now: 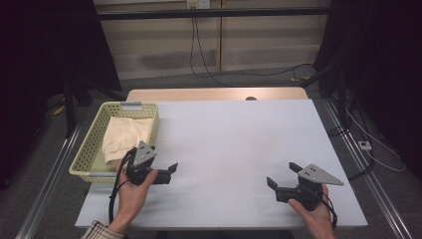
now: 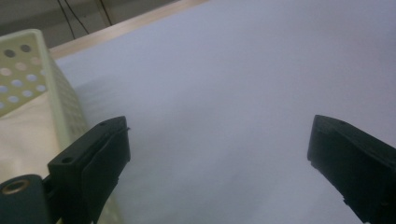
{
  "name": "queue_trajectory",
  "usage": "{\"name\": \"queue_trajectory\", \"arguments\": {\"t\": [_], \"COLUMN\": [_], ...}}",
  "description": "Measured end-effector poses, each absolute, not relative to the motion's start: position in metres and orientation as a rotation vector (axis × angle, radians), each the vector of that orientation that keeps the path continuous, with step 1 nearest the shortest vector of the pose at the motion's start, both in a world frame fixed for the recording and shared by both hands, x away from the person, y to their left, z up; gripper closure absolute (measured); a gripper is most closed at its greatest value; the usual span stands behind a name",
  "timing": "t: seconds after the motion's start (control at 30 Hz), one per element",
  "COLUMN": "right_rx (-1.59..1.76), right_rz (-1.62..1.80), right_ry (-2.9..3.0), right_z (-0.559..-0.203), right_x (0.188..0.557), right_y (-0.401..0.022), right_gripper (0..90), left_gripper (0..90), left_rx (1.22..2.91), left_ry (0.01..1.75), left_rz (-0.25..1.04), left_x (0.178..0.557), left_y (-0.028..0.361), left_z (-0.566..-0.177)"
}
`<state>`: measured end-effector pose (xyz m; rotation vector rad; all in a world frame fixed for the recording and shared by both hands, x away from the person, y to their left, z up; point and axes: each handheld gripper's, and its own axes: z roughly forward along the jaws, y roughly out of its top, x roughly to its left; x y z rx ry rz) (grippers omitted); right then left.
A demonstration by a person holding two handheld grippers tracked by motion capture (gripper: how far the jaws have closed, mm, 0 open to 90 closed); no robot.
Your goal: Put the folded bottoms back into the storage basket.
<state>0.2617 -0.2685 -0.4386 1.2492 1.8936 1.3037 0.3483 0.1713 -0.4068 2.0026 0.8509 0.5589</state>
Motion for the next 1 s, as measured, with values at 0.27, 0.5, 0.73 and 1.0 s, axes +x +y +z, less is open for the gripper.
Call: {"name": "queue_trajectory", "arguments": {"t": [0.27,0.5,0.73,1.0], "right_rx": [1.249,1.247,1.242,1.251], "right_rz": [1.301,1.303,1.304,1.3], "right_ry": [1.895,1.896,1.892,1.884], "right_z": [-0.439,-0.439,-0.438,-0.438], "right_x": [0.262,0.262,0.26,0.26], "right_y": [-0.268,-0.268,-0.268,-0.271], "right_gripper": [5.3,5.3,5.3,5.2], "left_gripper": [5.0,4.9,5.0,4.4], "left_rx": [2.031,2.048,2.02,2.008], "left_ry": [0.814,0.791,0.788,0.795], "left_rz": [0.531,0.507,0.46,0.501], "left_x": [0.343,0.338,0.329,0.329], "left_y": [0.156,0.147,0.149,0.153], "left_z": [-0.415,-0.424,-0.435,-0.439]}}
